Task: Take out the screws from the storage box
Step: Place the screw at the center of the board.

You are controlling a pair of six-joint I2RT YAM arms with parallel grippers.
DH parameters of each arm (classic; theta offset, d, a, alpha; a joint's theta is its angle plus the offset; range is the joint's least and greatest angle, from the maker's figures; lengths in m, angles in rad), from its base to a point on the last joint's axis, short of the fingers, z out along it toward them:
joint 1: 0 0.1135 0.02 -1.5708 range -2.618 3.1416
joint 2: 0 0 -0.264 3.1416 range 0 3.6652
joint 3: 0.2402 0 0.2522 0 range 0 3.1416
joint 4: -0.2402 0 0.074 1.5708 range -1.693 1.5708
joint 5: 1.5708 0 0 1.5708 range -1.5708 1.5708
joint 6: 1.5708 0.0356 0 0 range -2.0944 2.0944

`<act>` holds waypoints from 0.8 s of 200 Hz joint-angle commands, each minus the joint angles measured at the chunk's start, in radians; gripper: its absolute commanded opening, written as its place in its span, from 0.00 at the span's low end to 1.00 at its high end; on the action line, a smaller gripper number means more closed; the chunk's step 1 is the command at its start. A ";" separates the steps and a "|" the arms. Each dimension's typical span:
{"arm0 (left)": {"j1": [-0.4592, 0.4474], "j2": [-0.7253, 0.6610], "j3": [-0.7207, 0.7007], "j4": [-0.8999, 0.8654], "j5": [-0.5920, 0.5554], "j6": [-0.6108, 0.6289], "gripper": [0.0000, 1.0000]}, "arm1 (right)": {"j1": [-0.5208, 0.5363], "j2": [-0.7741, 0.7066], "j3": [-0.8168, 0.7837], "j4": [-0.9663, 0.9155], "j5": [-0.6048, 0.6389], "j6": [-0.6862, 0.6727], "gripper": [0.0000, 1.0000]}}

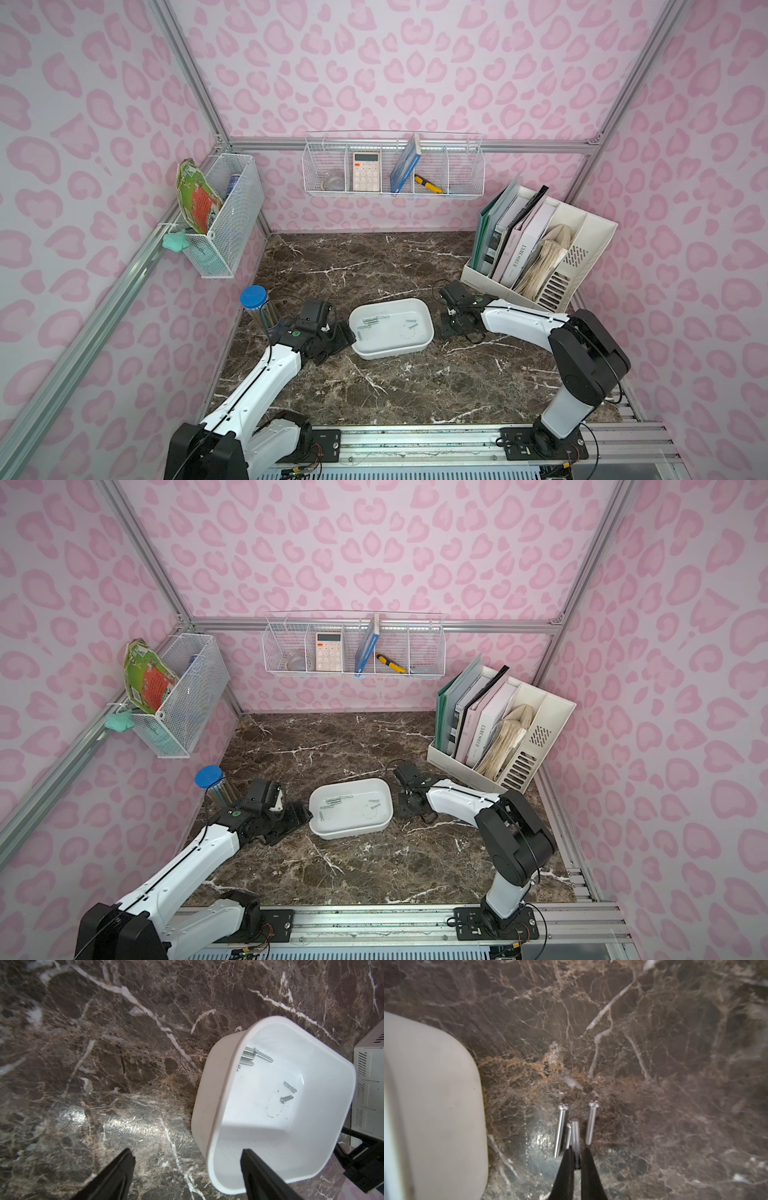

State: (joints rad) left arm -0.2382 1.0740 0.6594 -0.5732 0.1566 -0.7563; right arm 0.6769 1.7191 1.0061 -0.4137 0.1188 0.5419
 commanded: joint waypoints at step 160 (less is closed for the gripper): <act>0.000 -0.018 -0.006 -0.014 -0.003 -0.005 0.85 | 0.147 -0.096 0.109 0.058 -0.020 -0.095 0.29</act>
State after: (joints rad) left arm -0.2386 1.0584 0.6567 -0.5732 0.1574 -0.7570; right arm 0.7719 1.6115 1.0847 -0.4168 0.1265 0.5167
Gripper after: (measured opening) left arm 0.848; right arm 0.267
